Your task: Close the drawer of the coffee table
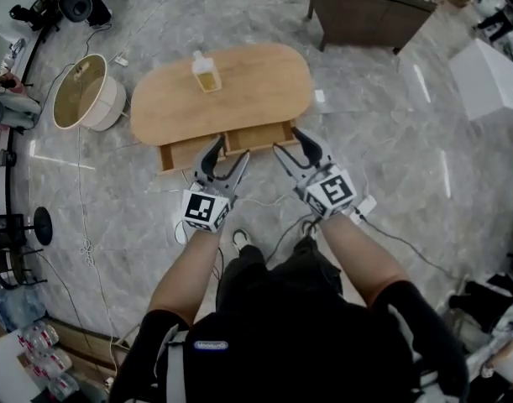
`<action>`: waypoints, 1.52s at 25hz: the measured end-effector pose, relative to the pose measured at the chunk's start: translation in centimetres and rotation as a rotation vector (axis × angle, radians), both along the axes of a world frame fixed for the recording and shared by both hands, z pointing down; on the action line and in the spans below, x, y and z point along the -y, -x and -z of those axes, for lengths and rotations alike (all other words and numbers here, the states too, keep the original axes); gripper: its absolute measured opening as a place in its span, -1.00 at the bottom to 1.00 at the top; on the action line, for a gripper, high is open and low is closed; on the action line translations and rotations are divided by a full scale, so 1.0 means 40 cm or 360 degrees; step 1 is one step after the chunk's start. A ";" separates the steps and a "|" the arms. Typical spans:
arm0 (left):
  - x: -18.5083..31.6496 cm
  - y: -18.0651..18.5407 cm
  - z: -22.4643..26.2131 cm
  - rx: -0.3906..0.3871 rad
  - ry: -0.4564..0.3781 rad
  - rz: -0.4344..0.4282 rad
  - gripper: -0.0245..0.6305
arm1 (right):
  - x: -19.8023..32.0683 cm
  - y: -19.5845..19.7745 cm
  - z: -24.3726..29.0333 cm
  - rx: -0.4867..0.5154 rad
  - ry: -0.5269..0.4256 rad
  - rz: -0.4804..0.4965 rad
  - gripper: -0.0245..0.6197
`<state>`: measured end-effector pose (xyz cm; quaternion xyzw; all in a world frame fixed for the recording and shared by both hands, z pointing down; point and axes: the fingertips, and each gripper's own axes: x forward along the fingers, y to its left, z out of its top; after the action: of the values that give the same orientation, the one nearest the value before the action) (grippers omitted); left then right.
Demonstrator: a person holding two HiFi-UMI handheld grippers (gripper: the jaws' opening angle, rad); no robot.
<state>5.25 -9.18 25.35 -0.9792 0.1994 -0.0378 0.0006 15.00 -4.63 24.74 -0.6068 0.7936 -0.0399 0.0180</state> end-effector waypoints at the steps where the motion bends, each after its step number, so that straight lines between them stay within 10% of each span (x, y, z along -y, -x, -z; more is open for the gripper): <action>1: 0.003 0.003 -0.011 -0.0002 0.0005 -0.0002 -0.14 | 0.003 0.004 -0.005 -0.0007 -0.0008 -0.0002 -0.23; 38: 0.138 -0.082 -0.682 0.0141 0.0214 0.0017 -0.14 | 0.101 -0.032 -0.647 0.0070 0.0174 -0.0032 -0.23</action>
<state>8.55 -14.72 52.63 -0.9733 0.2014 -0.0944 -0.0565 16.27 -8.67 50.60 -0.6138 0.7836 -0.0964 0.0027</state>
